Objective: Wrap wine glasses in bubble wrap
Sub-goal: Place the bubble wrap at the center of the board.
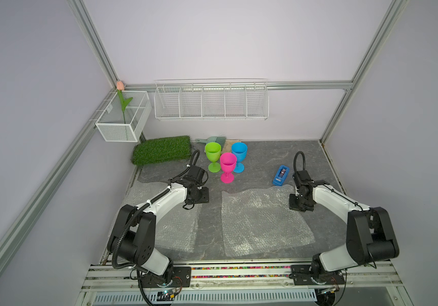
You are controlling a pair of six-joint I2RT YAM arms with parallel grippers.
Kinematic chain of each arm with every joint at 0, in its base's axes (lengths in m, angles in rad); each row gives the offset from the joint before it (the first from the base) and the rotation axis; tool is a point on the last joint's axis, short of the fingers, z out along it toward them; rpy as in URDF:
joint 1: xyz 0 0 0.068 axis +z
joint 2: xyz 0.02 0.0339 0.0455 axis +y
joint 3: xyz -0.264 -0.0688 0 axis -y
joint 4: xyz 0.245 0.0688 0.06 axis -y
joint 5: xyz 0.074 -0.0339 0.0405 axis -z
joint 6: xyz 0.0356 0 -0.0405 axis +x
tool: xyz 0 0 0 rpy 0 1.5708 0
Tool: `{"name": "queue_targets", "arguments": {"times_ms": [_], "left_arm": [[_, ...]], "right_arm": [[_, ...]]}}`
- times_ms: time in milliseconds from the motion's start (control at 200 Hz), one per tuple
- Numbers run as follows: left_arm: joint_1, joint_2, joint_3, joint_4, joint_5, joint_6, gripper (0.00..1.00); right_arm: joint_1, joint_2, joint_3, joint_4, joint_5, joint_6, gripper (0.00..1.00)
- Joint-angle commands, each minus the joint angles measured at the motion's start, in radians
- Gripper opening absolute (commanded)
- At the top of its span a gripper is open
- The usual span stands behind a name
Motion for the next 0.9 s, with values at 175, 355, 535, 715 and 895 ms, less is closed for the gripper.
{"name": "queue_targets", "arguments": {"times_ms": [175, 355, 535, 715, 895], "left_arm": [[-0.067, -0.024, -0.061, 0.166, 0.231, -0.128, 0.62], [-0.090, 0.040, -0.058, 0.263, 0.270, -0.176, 0.61], [-0.091, 0.104, -0.021, 0.263, 0.263, -0.153, 0.32], [-0.091, 0.159, 0.037, 0.220, 0.192, -0.120, 0.01], [-0.090, 0.219, 0.125, 0.140, 0.058, -0.072, 0.00]], "right_arm": [[-0.002, -0.008, -0.045, 0.044, -0.087, 0.023, 0.07], [-0.001, -0.011, -0.061, 0.065, -0.128, 0.027, 0.07], [-0.001, -0.001, -0.068, 0.087, -0.149, 0.034, 0.07], [-0.003, 0.015, -0.061, 0.098, -0.131, 0.031, 0.07], [-0.009, 0.027, -0.060, 0.131, -0.120, 0.055, 0.07]]}}
